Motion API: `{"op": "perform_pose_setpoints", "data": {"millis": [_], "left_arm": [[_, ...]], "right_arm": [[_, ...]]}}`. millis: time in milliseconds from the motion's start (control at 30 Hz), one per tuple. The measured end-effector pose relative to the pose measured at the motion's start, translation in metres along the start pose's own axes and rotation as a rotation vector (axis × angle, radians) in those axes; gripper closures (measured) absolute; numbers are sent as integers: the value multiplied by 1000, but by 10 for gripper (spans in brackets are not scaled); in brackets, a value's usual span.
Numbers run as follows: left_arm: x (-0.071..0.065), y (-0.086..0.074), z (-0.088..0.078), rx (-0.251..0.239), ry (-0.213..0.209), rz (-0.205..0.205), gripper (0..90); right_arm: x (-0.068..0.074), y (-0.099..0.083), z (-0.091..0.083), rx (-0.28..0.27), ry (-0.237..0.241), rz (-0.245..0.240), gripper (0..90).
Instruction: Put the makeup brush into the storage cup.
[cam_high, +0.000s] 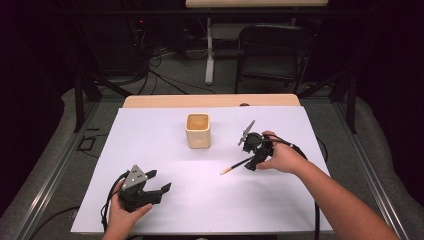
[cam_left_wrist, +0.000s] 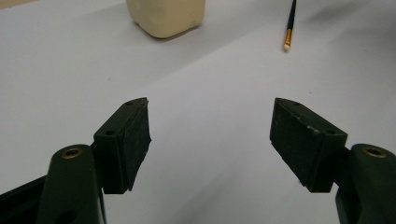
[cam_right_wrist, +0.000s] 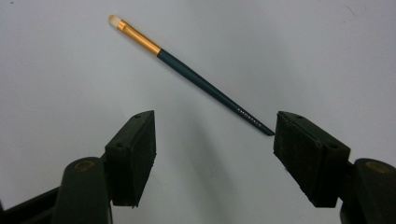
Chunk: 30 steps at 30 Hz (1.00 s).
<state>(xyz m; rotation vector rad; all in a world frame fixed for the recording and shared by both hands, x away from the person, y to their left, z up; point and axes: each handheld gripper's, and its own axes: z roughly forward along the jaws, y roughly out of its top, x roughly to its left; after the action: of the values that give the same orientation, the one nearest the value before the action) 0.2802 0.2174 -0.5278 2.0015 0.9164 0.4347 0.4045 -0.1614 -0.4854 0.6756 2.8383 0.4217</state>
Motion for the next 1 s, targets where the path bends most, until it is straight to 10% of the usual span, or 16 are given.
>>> {"op": "perform_pose_setpoints", "data": {"millis": [1000], "left_arm": [[0,0,1,3,-3,2,293]], "right_arm": [[0,13,3,43,-7,-61,204]]}}
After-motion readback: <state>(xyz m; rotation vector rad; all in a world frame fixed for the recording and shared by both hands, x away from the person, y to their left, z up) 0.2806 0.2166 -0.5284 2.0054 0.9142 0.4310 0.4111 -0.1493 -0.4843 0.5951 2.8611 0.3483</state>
